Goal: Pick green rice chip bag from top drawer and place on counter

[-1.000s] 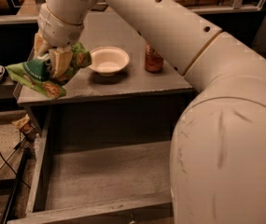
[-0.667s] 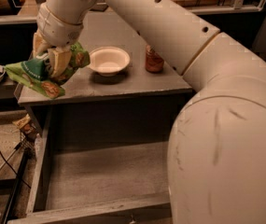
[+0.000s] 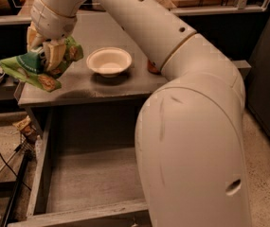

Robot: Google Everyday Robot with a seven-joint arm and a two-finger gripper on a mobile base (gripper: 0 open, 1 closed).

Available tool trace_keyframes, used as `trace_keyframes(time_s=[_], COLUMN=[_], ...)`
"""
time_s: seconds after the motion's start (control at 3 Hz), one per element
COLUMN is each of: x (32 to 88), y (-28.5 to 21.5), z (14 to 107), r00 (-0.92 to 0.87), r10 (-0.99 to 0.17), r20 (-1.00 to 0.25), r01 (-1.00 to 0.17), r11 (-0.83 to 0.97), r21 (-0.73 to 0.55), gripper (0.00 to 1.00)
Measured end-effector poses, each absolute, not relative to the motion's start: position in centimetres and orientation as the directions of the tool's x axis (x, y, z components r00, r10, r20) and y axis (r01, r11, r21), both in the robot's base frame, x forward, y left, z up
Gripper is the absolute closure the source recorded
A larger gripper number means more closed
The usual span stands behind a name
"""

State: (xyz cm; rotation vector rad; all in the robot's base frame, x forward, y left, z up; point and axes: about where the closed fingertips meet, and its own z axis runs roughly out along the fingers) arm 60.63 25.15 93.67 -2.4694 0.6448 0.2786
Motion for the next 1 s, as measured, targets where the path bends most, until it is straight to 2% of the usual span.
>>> trace_keyframes(time_s=[1.0], x=[65.8], y=[27.6], z=[89.8], r00=[0.857], r10=[-0.345], r20=[-0.382], r01=[-0.502], r11=[-0.727], r21=[-0.47], gripper=[1.0])
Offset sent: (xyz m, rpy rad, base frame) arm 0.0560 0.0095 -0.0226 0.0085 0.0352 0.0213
